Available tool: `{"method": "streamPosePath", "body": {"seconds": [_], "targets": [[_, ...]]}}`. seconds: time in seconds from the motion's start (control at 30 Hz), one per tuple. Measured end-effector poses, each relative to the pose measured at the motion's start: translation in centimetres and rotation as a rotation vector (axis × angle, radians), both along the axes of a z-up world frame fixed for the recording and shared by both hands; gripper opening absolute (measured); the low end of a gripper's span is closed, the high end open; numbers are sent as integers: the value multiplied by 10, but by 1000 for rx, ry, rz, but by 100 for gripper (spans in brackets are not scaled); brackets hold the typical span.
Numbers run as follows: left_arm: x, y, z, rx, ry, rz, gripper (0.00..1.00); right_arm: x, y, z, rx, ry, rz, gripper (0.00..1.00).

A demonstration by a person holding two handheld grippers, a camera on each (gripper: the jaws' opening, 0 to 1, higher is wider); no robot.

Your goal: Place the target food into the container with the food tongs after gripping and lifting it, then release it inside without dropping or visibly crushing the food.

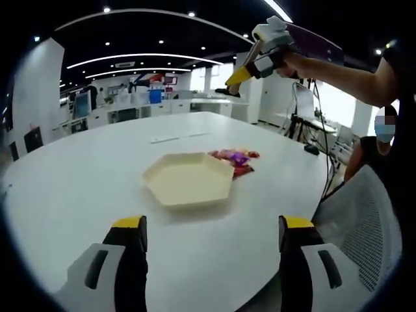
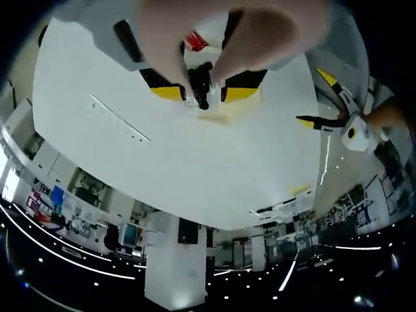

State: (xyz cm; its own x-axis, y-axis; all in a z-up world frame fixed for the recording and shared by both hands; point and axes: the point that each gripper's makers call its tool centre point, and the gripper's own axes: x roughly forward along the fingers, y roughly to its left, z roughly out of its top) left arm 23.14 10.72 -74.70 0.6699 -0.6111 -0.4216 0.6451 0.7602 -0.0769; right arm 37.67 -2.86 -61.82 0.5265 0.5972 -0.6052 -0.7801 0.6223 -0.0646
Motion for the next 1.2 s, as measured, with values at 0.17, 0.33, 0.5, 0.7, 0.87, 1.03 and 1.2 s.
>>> {"method": "streamPosePath", "body": {"seconds": [0.17,0.33,0.5,0.7,0.87,1.03,1.2], "targets": [[1,1,1,-3,-2,8,80,1,17,2,7,-6,36,21],[0,1,-2,21,2,3,79,3,34,0,-9,-19,70,21],[2,3,-1,24,-8,10,79,3,47,-1,-1,-12,97,21],[2,4,-1,21,-6,14,79,5,54,2,30,-10,109,23],[2,4,-2,25,-3,14,79,8,55,6,37,-20,106,24],[2,4,-1,24,-4,17,79,8,53,7,38,-18,106,24],[1,4,-2,30,-2,15,79,8,49,5,30,-20,99,24]]}}
